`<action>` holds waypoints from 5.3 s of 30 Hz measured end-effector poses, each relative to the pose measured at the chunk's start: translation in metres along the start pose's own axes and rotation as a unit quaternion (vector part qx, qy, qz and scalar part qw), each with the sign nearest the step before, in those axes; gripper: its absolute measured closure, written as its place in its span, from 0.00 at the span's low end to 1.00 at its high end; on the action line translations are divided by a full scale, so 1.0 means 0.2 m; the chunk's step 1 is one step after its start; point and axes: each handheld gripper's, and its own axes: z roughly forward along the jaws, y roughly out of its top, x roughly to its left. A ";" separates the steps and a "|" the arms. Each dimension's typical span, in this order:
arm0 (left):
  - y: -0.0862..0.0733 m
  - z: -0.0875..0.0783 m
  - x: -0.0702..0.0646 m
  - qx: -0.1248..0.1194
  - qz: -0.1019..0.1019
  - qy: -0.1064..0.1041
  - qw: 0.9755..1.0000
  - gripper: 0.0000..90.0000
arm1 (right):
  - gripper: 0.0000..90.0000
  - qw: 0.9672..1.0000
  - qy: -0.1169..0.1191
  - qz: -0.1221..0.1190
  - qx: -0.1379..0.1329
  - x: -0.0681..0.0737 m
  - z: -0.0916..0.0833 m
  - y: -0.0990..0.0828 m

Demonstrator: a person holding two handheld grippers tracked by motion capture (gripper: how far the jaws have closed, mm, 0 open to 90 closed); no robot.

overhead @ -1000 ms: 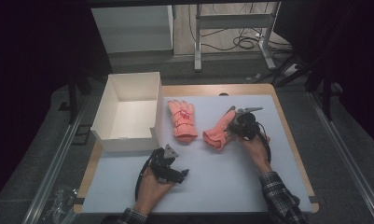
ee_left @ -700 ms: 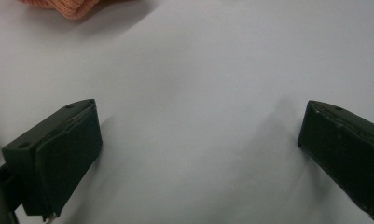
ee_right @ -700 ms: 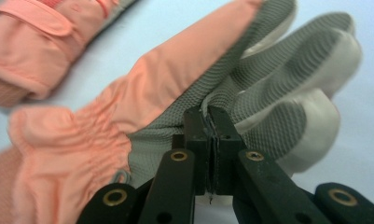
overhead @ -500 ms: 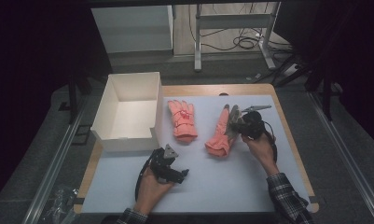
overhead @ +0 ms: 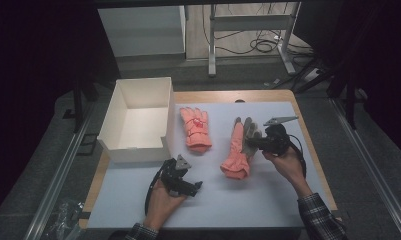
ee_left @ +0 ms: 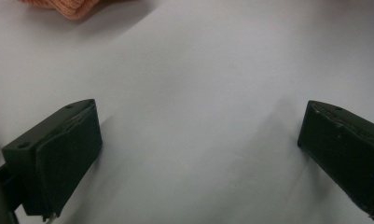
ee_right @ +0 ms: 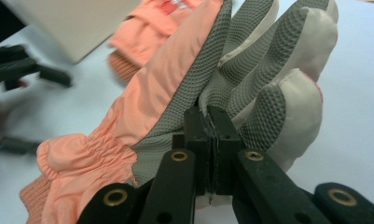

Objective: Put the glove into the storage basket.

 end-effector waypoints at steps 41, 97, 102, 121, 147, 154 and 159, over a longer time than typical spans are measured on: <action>0.00 0.00 0.00 -0.001 -0.002 0.000 1.000 0.00 | 0.70 0.997 0.036 -0.066 0.020 0.12 0.11 -0.07; 0.00 0.00 0.00 -0.001 -0.003 -0.001 1.000 0.00 | 0.57 0.997 -0.029 -0.054 0.052 0.14 0.98 0.53; 0.00 0.00 0.00 -0.001 -0.003 -0.001 1.000 0.00 | 0.75 0.997 -0.010 -0.040 0.065 0.12 1.01 0.52; 0.00 0.00 0.00 -0.001 -0.003 -0.001 1.000 0.00 | 0.96 0.998 0.003 -0.024 0.050 0.15 0.86 0.58; 0.00 0.00 0.00 -0.001 -0.003 0.000 1.000 0.00 | 0.96 0.997 0.064 -0.033 0.023 0.23 0.48 0.61; 0.00 0.00 0.00 -0.002 -0.002 0.000 1.000 0.00 | 0.96 0.996 0.076 -0.033 0.019 0.23 0.36 0.57; 0.00 0.00 0.00 -0.002 -0.002 0.000 1.000 0.00 | 0.96 0.996 0.077 -0.034 0.021 0.23 0.27 0.52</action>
